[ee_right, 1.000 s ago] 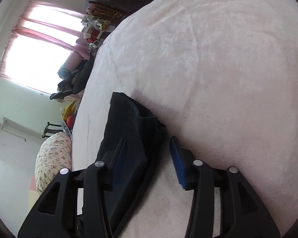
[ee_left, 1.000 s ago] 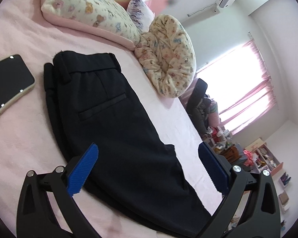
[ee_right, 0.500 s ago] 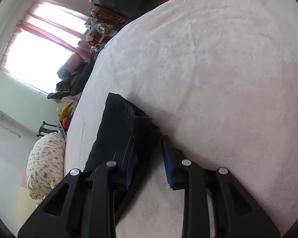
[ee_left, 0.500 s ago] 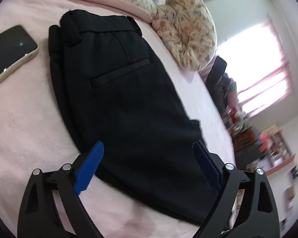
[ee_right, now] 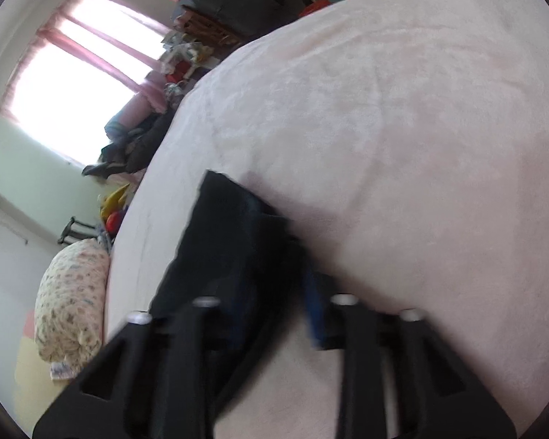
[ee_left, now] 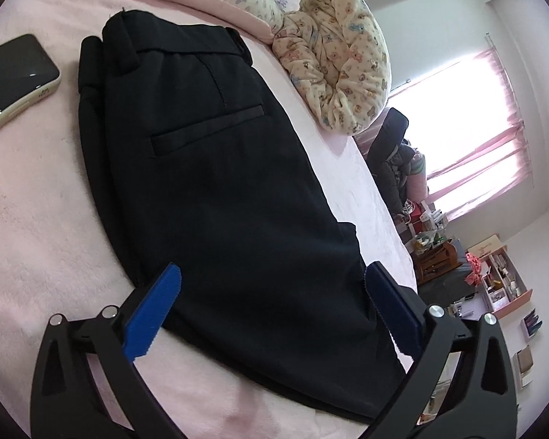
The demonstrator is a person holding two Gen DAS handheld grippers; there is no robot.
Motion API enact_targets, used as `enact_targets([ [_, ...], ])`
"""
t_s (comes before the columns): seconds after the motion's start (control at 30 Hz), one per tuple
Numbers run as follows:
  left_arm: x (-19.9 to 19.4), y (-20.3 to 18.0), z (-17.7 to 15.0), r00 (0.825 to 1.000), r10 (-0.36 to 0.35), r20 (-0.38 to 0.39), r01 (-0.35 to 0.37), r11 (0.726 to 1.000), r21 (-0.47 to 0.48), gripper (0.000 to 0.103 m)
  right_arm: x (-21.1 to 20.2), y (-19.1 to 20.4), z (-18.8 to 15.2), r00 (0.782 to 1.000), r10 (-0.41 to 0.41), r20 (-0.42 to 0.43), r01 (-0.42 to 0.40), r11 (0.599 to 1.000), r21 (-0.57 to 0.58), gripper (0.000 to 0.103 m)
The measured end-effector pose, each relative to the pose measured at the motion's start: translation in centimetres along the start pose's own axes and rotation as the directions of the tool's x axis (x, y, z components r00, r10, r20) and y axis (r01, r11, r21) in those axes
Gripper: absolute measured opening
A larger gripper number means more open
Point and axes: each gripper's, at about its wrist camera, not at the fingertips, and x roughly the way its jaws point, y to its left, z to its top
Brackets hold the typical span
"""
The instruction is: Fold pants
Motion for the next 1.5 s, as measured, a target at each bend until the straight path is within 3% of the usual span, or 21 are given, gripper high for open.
enact_targets([
  [0.13, -0.3, 0.5, 0.0, 1.0, -0.02, 0.001, 0.02, 1.0, -0.019, 0.101, -0.7, -0.4, 0.0, 0.992, 0.123, 0.034, -0.125, 0.99, 0.066, 0.015],
  [0.27, -0.2, 0.3, 0.1, 1.0, -0.02, -0.002, 0.02, 1.0, -0.018, 0.101, -2.1, 2.3, -0.1, 0.978, 0.193, 0.086, -0.189, 0.981, -0.048, 0.014],
  [0.4, -0.2, 0.1, -0.1, 1.0, -0.004, -0.004, 0.004, 1.0, -0.001, 0.101, -3.7, 6.6, -1.0, 0.956, 0.275, 0.103, -0.246, 0.941, -0.232, 0.014],
  [0.53, -0.2, 0.2, 0.0, 1.0, -0.007, -0.008, 0.007, 1.0, -0.002, 0.101, -4.5, 10.1, -2.8, 0.934, 0.348, 0.075, -0.3, 0.884, -0.358, 0.014],
  [0.73, -0.2, 0.2, 0.0, 1.0, -0.007, -0.01, 0.007, 1.0, -0.002, 0.101, -4.4, 12.3, -4.2, 0.927, 0.374, 0.015, -0.333, 0.842, -0.425, 0.014],
  [0.97, 0.1, -0.2, -0.2, 1.0, 0.017, -0.013, -0.016, 0.999, 0.032, 0.101, -4.3, 15.8, -7.9, 0.888, 0.449, -0.098, -0.439, 0.766, -0.469, 0.014],
  [1.23, 0.5, -1.0, -0.5, 0.997, 0.067, -0.027, -0.064, 0.992, 0.113, 0.101, -3.7, 21.2, -13.8, 0.809, 0.526, -0.263, -0.583, 0.663, -0.469, 0.014],
  [1.5, 0.4, -0.9, -0.4, 0.997, 0.066, -0.036, -0.062, 0.992, 0.114, 0.101, -1.9, 26.8, -21.2, 0.727, 0.521, -0.448, -0.686, 0.579, -0.44, 0.014],
])
